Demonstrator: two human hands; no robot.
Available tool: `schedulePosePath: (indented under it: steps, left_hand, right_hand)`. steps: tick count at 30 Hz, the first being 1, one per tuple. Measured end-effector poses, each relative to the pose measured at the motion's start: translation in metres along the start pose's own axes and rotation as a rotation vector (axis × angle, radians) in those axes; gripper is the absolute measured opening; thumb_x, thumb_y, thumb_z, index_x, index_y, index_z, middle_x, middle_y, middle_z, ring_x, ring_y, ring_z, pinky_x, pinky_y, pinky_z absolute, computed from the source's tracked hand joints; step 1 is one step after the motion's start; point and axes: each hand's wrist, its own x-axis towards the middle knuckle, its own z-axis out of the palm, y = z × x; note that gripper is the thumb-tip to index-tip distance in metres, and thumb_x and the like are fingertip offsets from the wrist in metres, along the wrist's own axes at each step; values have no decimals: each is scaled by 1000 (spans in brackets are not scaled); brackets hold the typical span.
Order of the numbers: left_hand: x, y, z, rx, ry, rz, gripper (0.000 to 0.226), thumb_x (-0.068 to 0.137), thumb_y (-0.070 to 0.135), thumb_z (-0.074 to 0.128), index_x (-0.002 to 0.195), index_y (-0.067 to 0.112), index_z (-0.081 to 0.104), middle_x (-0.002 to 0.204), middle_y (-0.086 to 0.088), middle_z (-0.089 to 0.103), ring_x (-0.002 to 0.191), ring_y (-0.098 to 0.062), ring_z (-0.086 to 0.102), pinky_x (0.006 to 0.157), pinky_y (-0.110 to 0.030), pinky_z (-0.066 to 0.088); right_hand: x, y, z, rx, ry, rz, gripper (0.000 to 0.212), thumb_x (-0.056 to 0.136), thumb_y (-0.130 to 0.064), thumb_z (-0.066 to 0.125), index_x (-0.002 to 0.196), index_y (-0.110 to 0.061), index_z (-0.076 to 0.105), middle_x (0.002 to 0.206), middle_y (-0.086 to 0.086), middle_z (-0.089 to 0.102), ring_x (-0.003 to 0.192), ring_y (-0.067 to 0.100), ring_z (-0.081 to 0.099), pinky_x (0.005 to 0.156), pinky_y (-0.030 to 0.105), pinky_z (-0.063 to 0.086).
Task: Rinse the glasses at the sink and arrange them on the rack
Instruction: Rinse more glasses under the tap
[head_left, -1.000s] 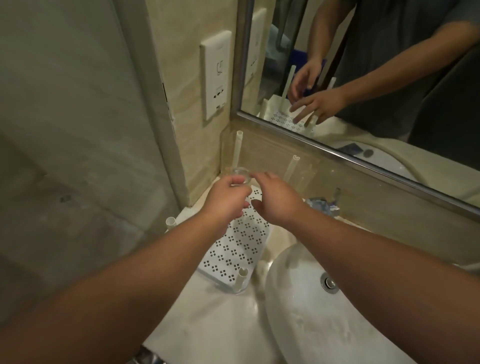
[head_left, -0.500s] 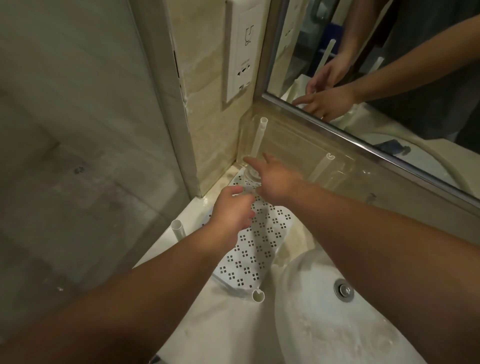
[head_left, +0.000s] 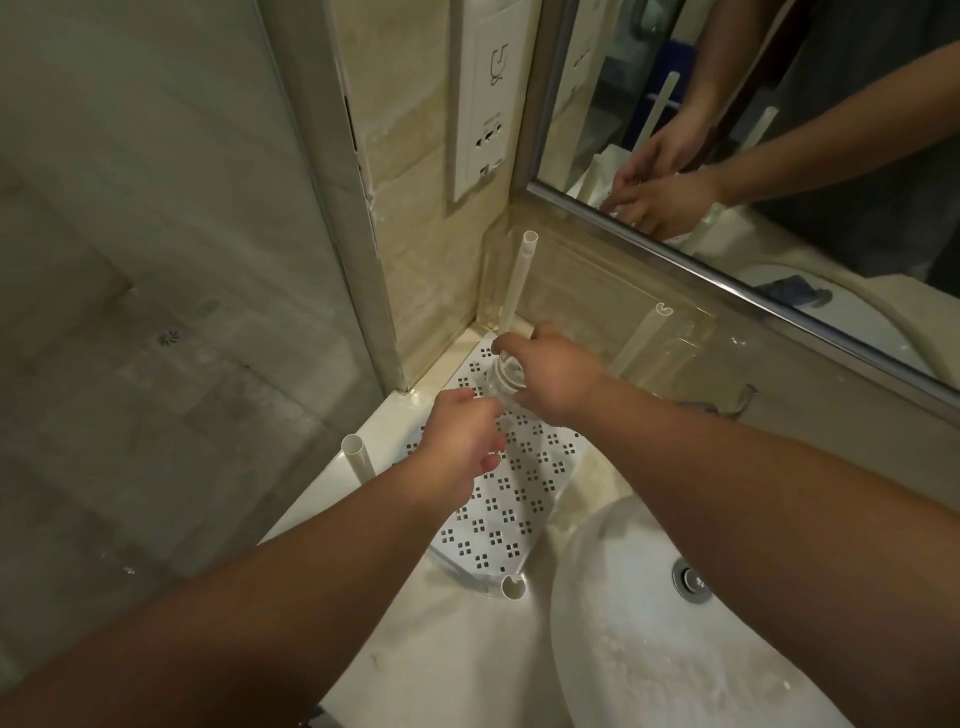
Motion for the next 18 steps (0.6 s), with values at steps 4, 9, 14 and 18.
schedulePosePath:
  steps: [4, 9, 14, 18]
  left_hand:
    - [-9, 7, 1, -102, -17, -64, 12, 93, 12, 55, 104, 16, 60, 97, -6, 59, 74, -24, 66, 57, -30, 50]
    - [-22, 14, -3, -247, -118, -144, 7, 96, 20, 54, 100, 15, 55, 111, -12, 57, 76, -29, 64, 60, -34, 49]
    - [-38, 26, -1, -438, -238, -237, 40, 99, 40, 51, 123, 9, 49, 111, -15, 59, 80, -34, 65, 64, -37, 55]
    - [-58, 39, 2, -493, -353, -283, 70, 93, 64, 49, 134, 6, 46, 122, -14, 62, 79, -35, 72, 63, -39, 59]
  right_hand:
    - [-13, -3, -10, -4, 32, -10, 58, 86, -22, 69, 136, -39, 44, 126, 8, 43, 88, 24, 59, 65, 30, 46]
    - [-29, -10, -38, 33, 98, -41, 60, 84, -27, 72, 136, -38, 45, 118, 7, 46, 84, 22, 56, 67, 28, 41]
    - [-52, -23, -67, -3, 189, -72, 58, 84, -32, 73, 135, -39, 45, 117, 4, 48, 88, 22, 56, 68, 28, 39]
    - [-73, -38, -89, -29, 228, -79, 58, 85, -32, 71, 136, -40, 45, 119, 3, 48, 93, 24, 59, 67, 28, 40]
